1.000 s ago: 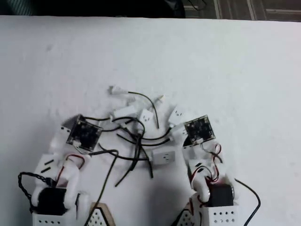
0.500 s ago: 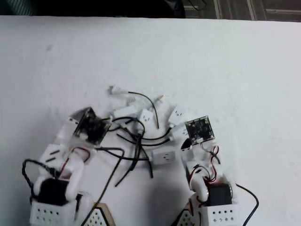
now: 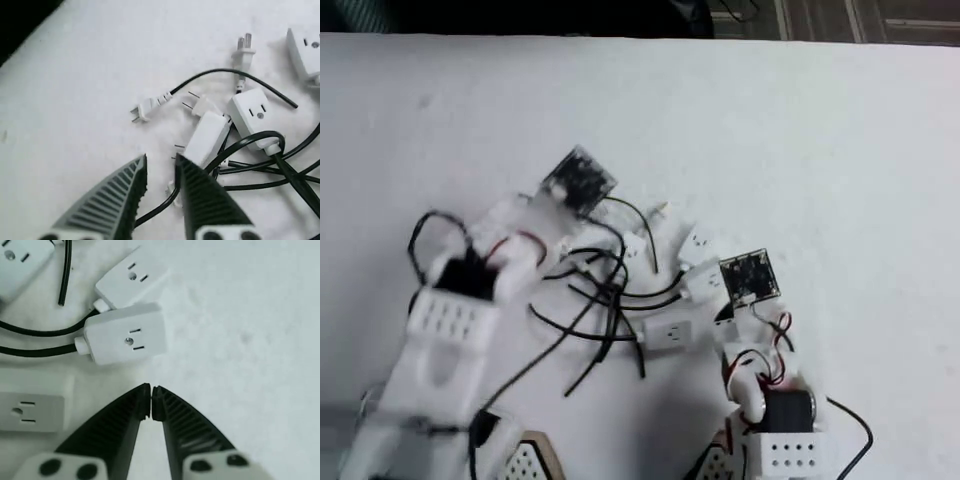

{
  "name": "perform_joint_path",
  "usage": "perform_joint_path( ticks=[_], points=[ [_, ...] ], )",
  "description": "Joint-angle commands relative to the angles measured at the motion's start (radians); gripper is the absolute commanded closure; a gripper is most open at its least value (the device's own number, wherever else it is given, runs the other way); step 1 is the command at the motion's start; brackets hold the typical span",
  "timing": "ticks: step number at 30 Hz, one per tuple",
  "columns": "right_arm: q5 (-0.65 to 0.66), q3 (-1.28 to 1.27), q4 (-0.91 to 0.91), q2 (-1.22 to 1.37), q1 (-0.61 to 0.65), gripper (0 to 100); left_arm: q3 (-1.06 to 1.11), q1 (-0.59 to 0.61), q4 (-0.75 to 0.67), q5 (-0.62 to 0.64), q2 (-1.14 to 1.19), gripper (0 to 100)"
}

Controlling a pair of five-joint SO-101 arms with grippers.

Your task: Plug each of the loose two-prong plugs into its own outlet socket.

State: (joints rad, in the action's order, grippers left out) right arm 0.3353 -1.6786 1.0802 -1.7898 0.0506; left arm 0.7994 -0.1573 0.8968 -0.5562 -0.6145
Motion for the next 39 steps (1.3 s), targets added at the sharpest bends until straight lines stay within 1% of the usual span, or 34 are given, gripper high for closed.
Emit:
perform_joint_path(
  ticks=[1, 5, 9, 16, 18, 20, 23, 25, 27, 33, 39],
  points=[
    [0.02, -0.006, 0.005, -0.01, -0.015, 98.1, -0.104, 0.013, -0.003, -0.009, 0.182, 77],
    [0.02, -0.008, 0.005, -0.01, -0.015, 98.1, -0.163, 0.007, -0.011, -0.018, 0.332, 76],
    [0.021, -0.009, 0.005, -0.01, -0.016, 98.1, -0.23, 0.005, -0.012, -0.084, 0.456, 76],
    [0.025, -0.011, 0.005, -0.01, -0.016, 98.1, -0.388, 0.013, -0.011, -0.083, 0.731, 76],
    [0.025, -0.011, 0.005, -0.01, -0.016, 98.1, -0.422, 0.013, -0.006, -0.083, 0.785, 79],
    [0.025, -0.011, 0.005, -0.01, -0.016, 98.1, -0.437, 0.012, -0.005, -0.089, 0.799, 85],
    [0.025, -0.011, 0.005, -0.01, -0.016, 98.1, -0.451, 0.007, 0.002, -0.089, 0.789, 99],
    [0.025, -0.011, 0.005, -0.01, -0.016, 98.1, -0.457, 0.007, 0.035, -0.083, 0.754, 96],
    [0.025, -0.011, 0.005, -0.01, -0.016, 98.1, -0.454, 0.007, 0.071, -0.083, 0.694, 98],
    [0.025, -0.011, 0.005, -0.01, -0.016, 98.1, -0.451, 0.005, 0.212, -0.081, 0.435, 98],
    [0.025, -0.011, 0.021, -0.01, -0.016, 98.1, -0.451, 0.007, 0.402, -0.08, 0.222, 98]
  ],
)
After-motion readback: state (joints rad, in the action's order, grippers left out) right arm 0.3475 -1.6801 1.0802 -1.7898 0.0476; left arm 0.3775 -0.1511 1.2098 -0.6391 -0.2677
